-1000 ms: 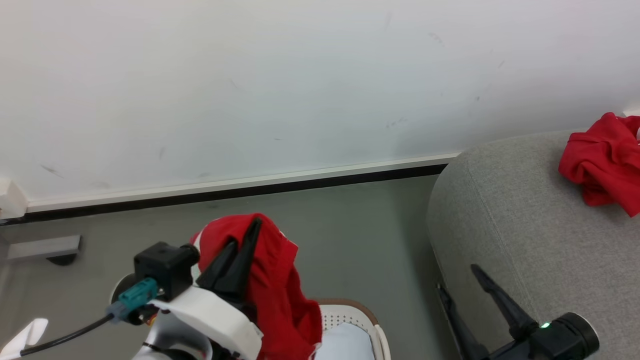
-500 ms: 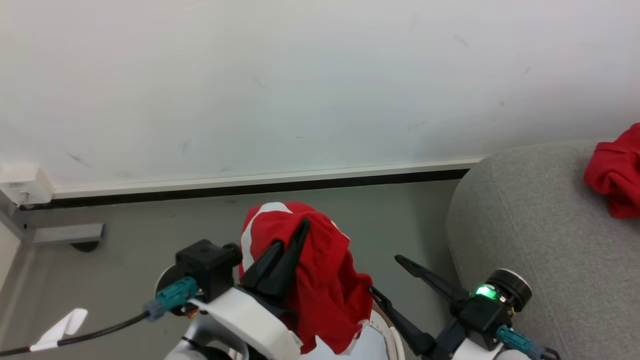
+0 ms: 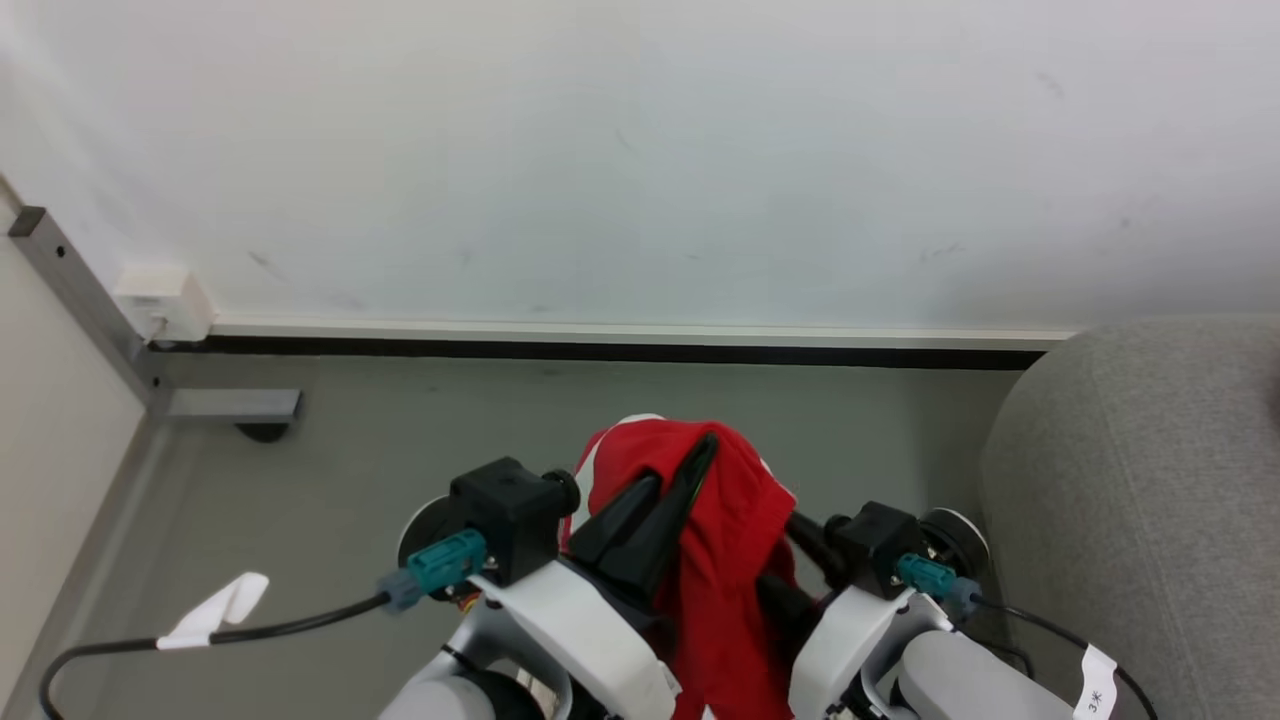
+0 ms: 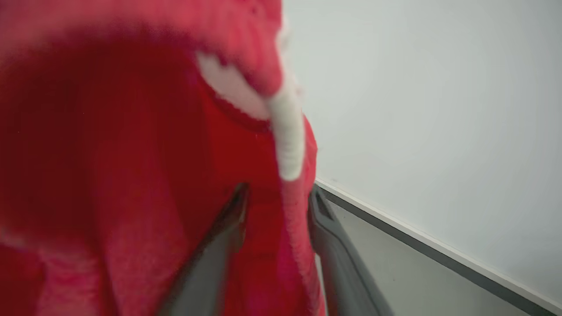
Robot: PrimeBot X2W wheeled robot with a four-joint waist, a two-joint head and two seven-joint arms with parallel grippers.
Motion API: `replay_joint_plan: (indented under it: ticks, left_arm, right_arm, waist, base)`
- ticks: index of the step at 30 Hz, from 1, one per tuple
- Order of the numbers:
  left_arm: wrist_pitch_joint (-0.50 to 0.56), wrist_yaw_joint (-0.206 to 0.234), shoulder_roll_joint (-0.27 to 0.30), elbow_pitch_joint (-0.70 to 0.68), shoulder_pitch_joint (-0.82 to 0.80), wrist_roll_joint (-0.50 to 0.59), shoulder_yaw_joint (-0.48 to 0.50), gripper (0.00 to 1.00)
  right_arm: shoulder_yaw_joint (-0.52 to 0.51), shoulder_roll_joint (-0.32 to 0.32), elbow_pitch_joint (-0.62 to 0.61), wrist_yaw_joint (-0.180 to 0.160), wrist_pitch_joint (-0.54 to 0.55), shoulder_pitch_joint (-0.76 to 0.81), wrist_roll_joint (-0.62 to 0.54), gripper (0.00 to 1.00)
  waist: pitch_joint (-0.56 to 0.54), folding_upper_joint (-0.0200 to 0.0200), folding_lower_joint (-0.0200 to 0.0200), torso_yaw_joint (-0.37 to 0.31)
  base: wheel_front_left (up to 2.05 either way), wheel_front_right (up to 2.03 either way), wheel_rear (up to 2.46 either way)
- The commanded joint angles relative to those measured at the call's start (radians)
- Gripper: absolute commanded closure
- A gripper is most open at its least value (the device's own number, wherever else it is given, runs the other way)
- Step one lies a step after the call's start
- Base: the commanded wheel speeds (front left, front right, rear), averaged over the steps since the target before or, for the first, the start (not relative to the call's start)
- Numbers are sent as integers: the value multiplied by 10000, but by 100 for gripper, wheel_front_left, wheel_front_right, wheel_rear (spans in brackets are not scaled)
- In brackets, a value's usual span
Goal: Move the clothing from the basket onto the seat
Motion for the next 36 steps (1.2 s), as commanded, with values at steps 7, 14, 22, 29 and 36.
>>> replay_joint_plan:
  ticks: [7, 14, 22, 29, 36]
  left_arm:
    - [-286, 128, 81, 214, -61, 56, 208, 100]
    - [-694, 285, 190, 588, 148, 29, 491, 88]
    - [-1292, 337, 66, 1050, 273, 117, 507, 0]
    - [-1735, 214, -168, 1467, 250, 174, 260, 0]
    - [-1955, 124, -266, 1786, 22, 270, 44, 0]
  right_arm:
    - [-158, -250, -198, -25, 6, -413, 881, 100]
    - [-231, -1243, -1037, -25, 6, -630, 1816, 100]
    - [-677, -2192, -1962, -26, 4, -924, 2894, 100]
    - [-1398, -2897, -2700, -26, 4, -1176, 3342, 100]
    - [-2406, -3377, -3187, -26, 4, -1029, 3042, 100]
  waist:
    - [170, 0, -1, -71]
    - [249, 0, -1, -538]
    - [394, 0, -1, -1346]
    - [591, 0, -1, -2403]
    - [862, 0, -1, -3580]
  base:
    - [0, 0, 0]
    - [0, 0, 0]
    - [0, 0, 0]
    - [0, 0, 0]
    - [0, 0, 0]
